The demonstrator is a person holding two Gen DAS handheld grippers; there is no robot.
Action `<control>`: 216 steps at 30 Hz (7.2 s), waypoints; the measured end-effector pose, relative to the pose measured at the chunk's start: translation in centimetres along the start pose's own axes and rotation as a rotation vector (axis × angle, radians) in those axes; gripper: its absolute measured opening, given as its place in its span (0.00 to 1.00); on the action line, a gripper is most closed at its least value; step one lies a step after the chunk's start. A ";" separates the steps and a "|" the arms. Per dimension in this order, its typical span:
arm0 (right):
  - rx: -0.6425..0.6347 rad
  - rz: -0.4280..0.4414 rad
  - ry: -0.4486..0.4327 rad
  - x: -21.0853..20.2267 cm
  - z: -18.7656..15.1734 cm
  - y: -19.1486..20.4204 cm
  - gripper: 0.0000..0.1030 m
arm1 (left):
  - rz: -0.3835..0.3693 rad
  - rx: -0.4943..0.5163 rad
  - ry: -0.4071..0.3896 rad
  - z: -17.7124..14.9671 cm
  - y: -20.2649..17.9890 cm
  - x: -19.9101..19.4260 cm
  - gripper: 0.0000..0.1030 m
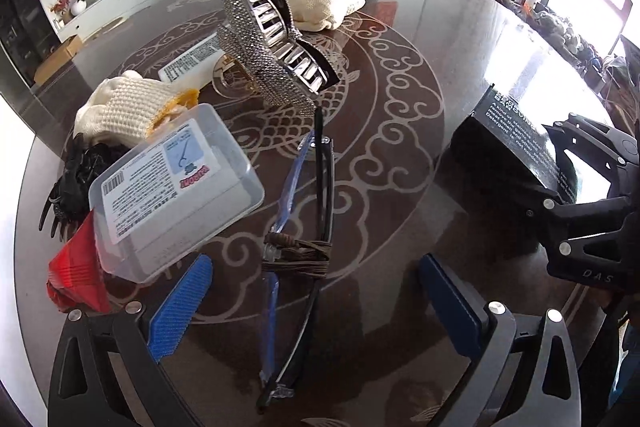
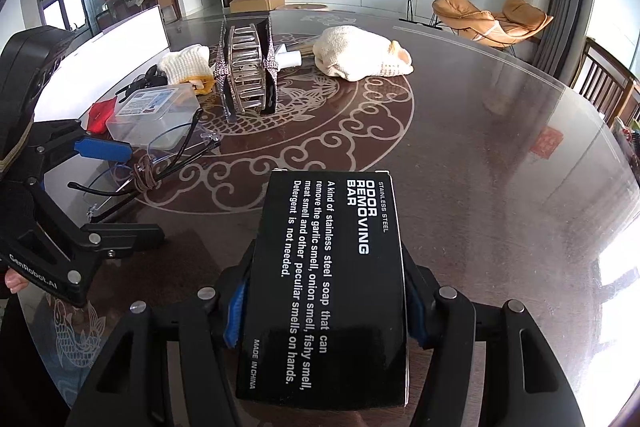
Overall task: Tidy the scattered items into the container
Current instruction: 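Grasp the clear glasses by the bridge with the left tool while the right tool holds the black box, then carry the glasses in the left tool and black box in the right tool to the white container, then open the left tool to drop the glasses while the right tool releases the black box into the container, then move both open tools back over the table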
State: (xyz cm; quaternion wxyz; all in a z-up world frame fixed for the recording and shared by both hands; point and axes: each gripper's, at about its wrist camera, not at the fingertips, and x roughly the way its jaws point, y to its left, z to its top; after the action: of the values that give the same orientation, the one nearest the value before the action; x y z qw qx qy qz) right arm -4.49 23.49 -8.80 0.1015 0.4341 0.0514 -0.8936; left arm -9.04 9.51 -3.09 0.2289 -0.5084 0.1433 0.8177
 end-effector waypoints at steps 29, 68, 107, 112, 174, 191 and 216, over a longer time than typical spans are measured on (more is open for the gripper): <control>-0.081 0.067 0.021 0.4 -0.2 3.1 0.82 | 0.111 -0.218 -0.127 -5.0 2.2 -2.9 0.60; -0.092 0.084 -0.033 -4.6 1.4 4.3 0.57 | 0.088 -0.333 -0.224 -5.8 5.0 -9.6 0.22; -0.330 0.212 -0.092 -5.6 10.9 18.4 0.57 | 0.103 -0.571 -0.398 -11.5 14.5 -17.4 0.22; -0.349 0.243 -0.110 -5.6 13.1 20.6 0.57 | 0.131 -0.600 -0.424 -12.2 16.7 -19.5 0.22; -0.300 0.348 -0.168 7.0 31.9 43.2 0.82 | 0.233 -1.197 -0.344 -19.9 46.2 -15.0 1.00; -0.264 0.310 -0.217 -2.4 14.6 26.0 0.82 | 0.079 -0.812 -0.547 -15.8 30.5 -26.2 1.00; 0.009 -0.039 -0.116 -5.2 -2.6 3.9 0.82 | 0.098 -0.250 -0.180 -12.6 5.8 -3.7 1.00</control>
State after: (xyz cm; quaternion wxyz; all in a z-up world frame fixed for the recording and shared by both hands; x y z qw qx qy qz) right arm 1.53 20.87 -6.36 0.0849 0.3809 0.0497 -0.9194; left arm -1.00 -2.14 -5.37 0.1358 -0.4499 0.0440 0.8816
